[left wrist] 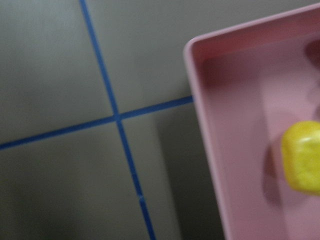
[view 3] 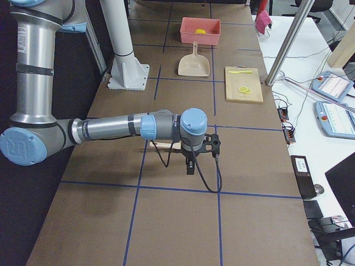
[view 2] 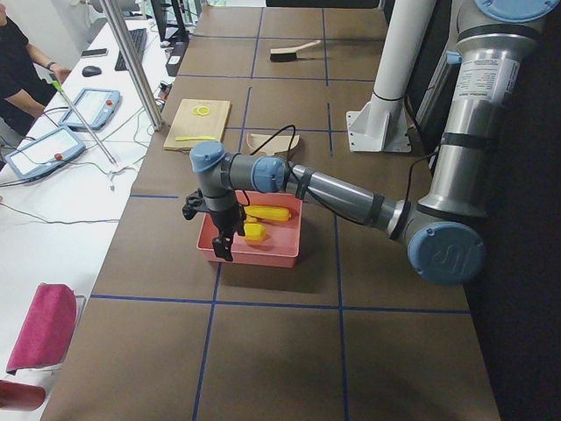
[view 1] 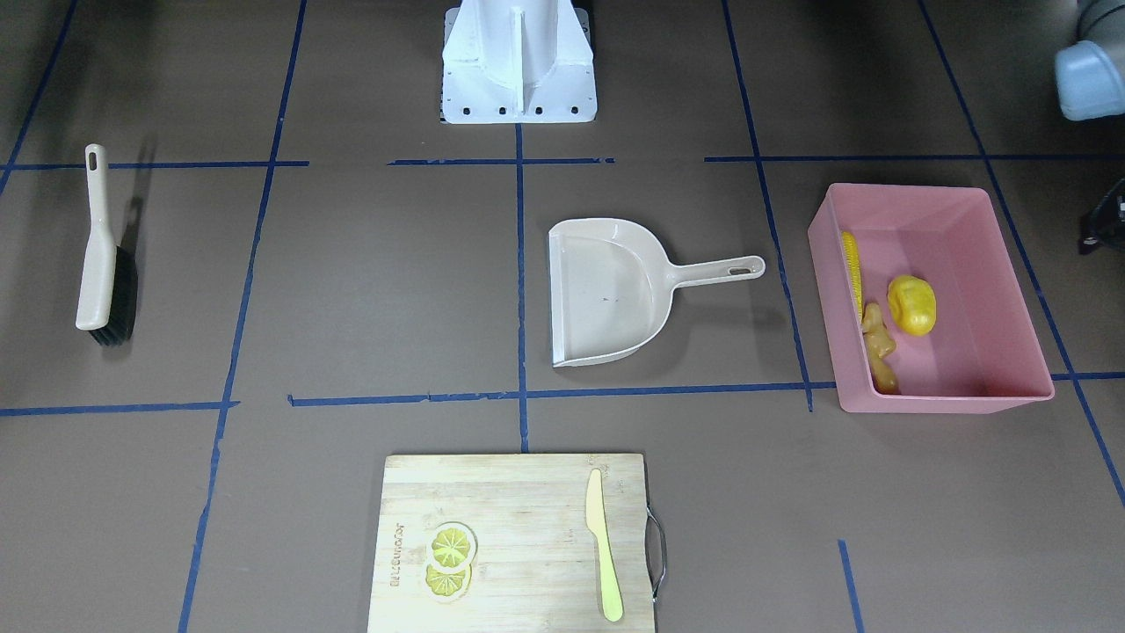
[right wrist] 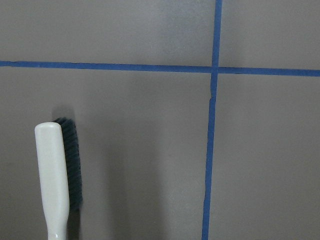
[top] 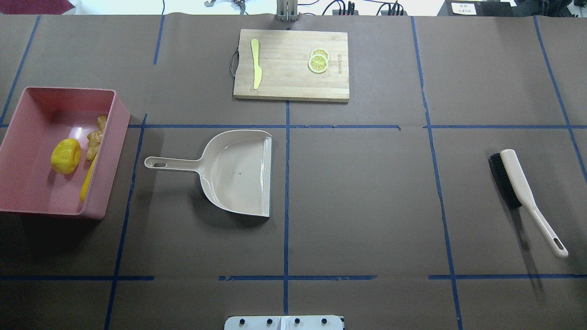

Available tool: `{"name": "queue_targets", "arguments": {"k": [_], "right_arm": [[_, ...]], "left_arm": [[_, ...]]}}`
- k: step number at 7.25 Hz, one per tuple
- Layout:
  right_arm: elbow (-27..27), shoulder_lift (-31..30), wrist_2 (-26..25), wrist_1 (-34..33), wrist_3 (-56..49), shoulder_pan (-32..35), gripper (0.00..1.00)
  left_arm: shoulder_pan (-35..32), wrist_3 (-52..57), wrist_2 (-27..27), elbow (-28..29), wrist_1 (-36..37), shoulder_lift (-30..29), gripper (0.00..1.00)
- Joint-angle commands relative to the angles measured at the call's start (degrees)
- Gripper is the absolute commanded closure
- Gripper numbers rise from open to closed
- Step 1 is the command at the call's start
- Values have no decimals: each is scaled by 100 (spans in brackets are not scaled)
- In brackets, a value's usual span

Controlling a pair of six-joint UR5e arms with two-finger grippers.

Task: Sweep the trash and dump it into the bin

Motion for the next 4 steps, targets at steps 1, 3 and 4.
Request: {"name": "queue_targets", "arguments": {"k": [1, 3, 4], "right_arm": [[-27, -13, -122, 151, -15, 7, 0], [-18, 48, -307, 310, 299, -2, 0], [-9, 75, -299, 310, 467, -2, 0]], "left_arm": [[-431, 520, -133, 277, -20, 319, 0], [-651, 635, -133, 347, -736, 916, 0], [-678, 374, -272, 374, -776, 910, 0]]}}
